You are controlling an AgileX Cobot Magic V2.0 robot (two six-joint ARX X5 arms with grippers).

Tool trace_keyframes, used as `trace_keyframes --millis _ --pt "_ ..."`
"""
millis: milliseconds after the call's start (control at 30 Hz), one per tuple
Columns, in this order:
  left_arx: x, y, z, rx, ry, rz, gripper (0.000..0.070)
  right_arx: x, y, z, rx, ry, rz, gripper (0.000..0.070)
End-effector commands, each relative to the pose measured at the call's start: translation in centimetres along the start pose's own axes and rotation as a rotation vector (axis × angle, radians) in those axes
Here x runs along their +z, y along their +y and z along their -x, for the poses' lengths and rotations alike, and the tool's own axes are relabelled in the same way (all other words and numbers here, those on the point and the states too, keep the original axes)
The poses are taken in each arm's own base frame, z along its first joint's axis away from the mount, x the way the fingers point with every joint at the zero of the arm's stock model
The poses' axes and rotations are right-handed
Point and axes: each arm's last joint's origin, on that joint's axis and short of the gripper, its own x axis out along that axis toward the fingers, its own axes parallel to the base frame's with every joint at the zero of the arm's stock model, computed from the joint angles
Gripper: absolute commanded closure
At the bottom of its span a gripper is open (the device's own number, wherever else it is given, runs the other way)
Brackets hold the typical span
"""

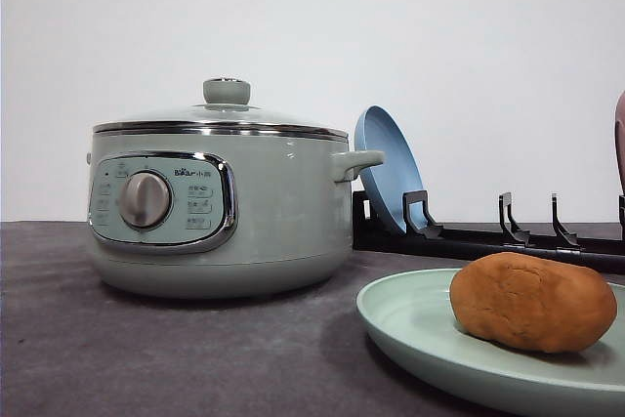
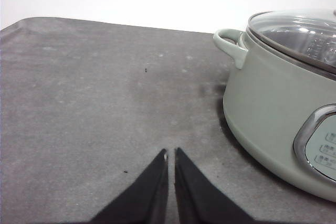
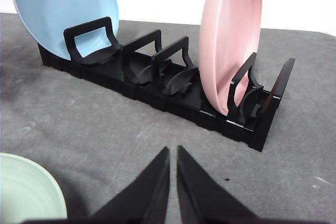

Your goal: Transfer potato from steamer to green plate

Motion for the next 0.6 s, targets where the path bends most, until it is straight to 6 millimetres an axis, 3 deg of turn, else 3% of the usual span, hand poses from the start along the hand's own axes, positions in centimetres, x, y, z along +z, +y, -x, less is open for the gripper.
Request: trace_keyframes --millis 0,567 --pt "-0.5 0.05 -0.19 0.003 0.002 -0.011 0.0683 -0.01 0.03 -0.04 0.003 -0.01 0.009 0.0688" --pt "-0.5 0.05 -0.19 0.003 0.002 -0.011 0.0683 -0.01 0.03 -0.04 0.003 -0.01 0.009 0.0688"
